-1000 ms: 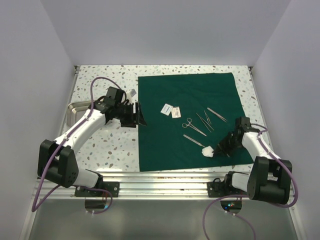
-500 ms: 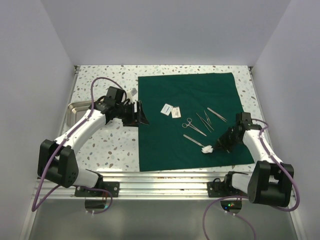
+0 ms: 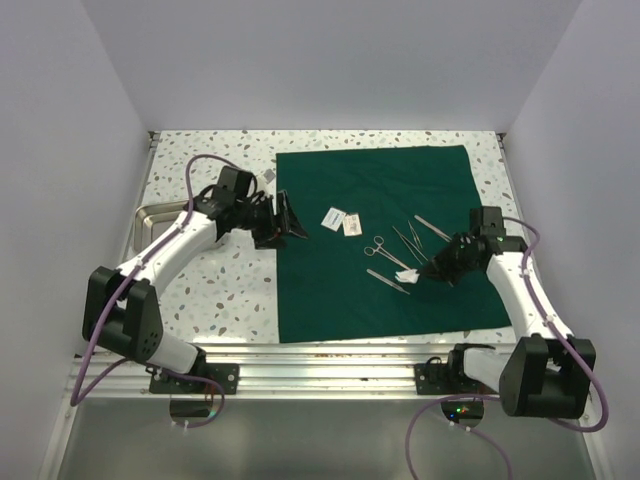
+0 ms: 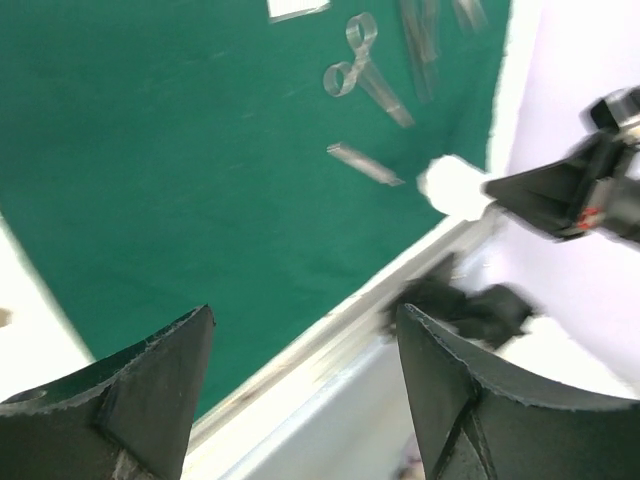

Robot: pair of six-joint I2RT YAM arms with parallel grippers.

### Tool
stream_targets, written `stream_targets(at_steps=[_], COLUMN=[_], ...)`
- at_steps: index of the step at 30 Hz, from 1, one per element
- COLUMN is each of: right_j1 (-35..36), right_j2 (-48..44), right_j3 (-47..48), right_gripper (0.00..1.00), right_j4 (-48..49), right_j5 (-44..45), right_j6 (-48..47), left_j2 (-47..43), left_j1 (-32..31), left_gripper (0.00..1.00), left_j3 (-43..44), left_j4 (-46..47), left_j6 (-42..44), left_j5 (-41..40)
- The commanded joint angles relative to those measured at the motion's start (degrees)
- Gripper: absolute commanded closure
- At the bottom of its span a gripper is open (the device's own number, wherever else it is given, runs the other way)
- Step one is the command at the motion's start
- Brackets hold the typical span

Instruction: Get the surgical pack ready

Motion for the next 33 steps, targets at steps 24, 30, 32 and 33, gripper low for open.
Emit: stream_targets(at_steps=[24, 30, 32, 33], right_j1=[20.64, 21.70, 22.05, 22.14], right_j2=[15.19, 15.54, 15.37, 15.37], right_j3=[24.00, 23.39, 23.22, 23.21], right_gripper=[1.00, 1.00, 1.00, 1.00], right_j4=[17.93, 19.60, 19.86, 20.21], right_j5=[-2.07, -2.25, -2.16, -2.16], right_j6=[14.64, 15.51, 15.69, 15.87], left_j2=[7.33, 9.53, 9.71, 9.80], left_j1=[-12.22, -13.10, -13.19, -13.28], left_gripper=[0.18, 0.21, 0.21, 0.22], left_j3=[-0.53, 1.31, 1.23, 0.96], left_j4=[31.29, 28.39, 28.04, 28.21], left_j6=[-58.70, -60.90, -61.34, -62.04], left_j5=[1.00, 1.00, 1.08, 0.91])
